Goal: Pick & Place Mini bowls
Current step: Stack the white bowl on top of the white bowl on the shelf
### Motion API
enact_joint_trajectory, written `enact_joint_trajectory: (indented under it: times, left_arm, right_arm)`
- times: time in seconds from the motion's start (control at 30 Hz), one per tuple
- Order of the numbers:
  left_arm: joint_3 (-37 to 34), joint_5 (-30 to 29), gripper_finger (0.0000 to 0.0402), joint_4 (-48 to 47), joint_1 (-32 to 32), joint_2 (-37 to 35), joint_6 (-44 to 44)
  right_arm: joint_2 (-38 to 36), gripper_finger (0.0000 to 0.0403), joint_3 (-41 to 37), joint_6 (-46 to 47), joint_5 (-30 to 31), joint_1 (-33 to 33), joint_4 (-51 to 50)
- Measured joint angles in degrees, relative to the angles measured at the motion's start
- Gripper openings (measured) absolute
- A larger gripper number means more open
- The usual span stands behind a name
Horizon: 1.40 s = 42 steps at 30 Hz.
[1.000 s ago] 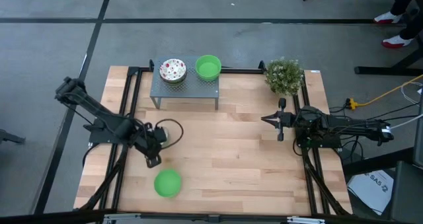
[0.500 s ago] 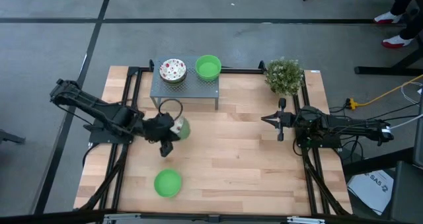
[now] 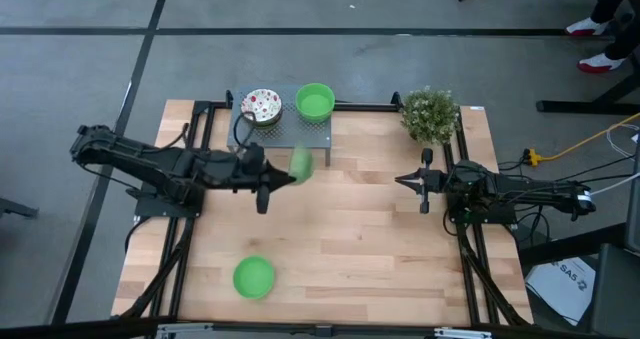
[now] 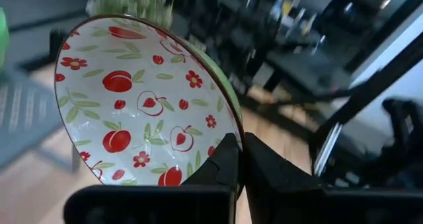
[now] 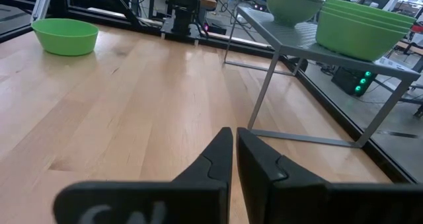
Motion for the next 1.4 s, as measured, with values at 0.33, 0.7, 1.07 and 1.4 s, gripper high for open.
enact_joint_trajectory:
  times: [0.33, 0.7, 1.07, 1.4]
  left_arm:
    - [0.0, -2.8, 0.0003, 16.5, 4.5, 0.0, 11.0]
    - [6.3, -5.4, 0.0003, 9.5, 9.6, 0.0, 22.8]
    - [18.9, -8.3, 0.0003, -13.6, 15.6, 0.1, 29.4]
    - [25.2, -8.9, 0.0003, -25.5, 21.8, 2.0, 32.6]
  right_arm:
    - [0.0, 0.0023, 0.0, 0.0, 0.0, 0.0, 0.0]
    - [0.0, 0.0023, 0.0, 0.0, 0.0, 0.0, 0.0]
    - [0.0, 0.0023, 0.0, 0.0, 0.0, 0.0, 0.0]
    - [0.0, 0.0023, 0.0, 0.0, 0.0, 0.0, 0.0]
